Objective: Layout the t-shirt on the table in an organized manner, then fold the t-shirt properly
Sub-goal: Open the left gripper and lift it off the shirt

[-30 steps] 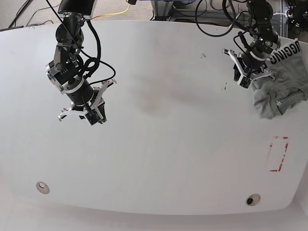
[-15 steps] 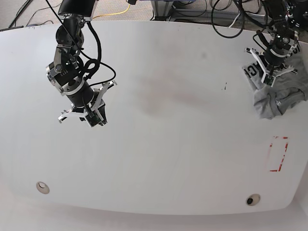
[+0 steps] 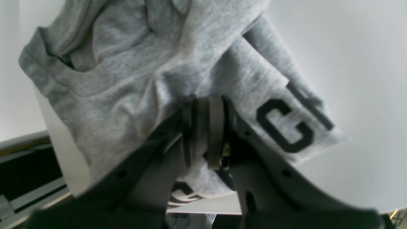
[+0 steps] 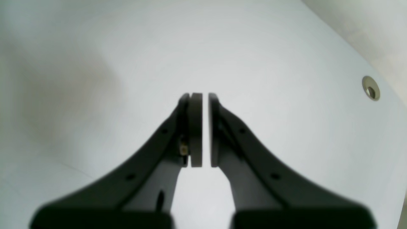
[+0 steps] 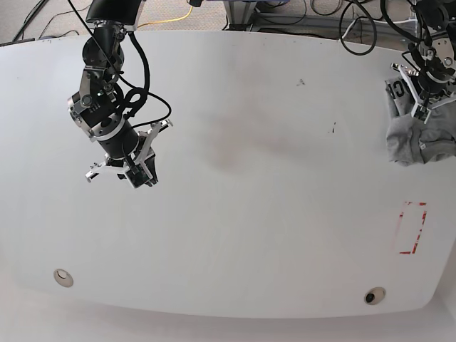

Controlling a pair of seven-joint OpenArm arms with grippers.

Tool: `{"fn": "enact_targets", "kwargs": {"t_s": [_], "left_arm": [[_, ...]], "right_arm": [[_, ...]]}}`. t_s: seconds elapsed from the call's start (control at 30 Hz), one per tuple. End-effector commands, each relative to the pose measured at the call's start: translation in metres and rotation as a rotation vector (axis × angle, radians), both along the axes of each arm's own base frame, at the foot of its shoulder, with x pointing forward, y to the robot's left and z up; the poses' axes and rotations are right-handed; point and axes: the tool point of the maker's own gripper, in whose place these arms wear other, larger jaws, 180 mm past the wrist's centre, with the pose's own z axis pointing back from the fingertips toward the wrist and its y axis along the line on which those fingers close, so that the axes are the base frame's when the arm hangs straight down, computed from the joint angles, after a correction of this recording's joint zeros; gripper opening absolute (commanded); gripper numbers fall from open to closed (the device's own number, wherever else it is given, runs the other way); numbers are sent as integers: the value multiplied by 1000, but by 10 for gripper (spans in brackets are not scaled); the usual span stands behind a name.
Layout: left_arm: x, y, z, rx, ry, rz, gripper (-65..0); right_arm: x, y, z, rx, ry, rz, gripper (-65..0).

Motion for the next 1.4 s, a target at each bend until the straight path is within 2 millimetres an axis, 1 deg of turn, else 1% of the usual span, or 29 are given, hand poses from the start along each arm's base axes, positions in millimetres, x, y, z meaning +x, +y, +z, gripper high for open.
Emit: {"fn": "enact_targets", "kwargs": {"t_s": [0.0,0.17,0.23,0.4,0.47,0.63,0.83,1.03,1.2,1.27,1.37], "left_arm": [[9,-3,13,6,-51,-17,-607],[14,-25,17,-27,-93,-20,-607],[13,-36,12,-55,-92,-20,-607],[13,-58,1,-97,-77,-46,-607],[8,-62,-4,-107,-57,-44,-607],[-2,-63,-14,-105,-1,-35,-607],[-17,-55,-35,-120,70,-6,-607],[-25,-35,-42,-94,118,3,-607],[-31,-12,-39,-75,113,60,-607],[-31,1,-32,-54,99,85,-607],[-28,15,-22,-20,91,82,-607]], "right_arm": [[6,1,15,8,-53,8,-617],[6,1,15,8,-53,8,-617],[6,1,15,8,-53,8,-617],[6,1,15,8,-53,8,-617],[6,1,15,8,-53,8,-617],[6,0,15,7,-53,5,-617],[6,0,15,7,-53,5,-617],[6,0,15,7,-53,5,-617],[6,0,15,7,-53,5,-617],[6,0,15,7,-52,5,-617],[5,0,14,7,-50,5,-617]]}}
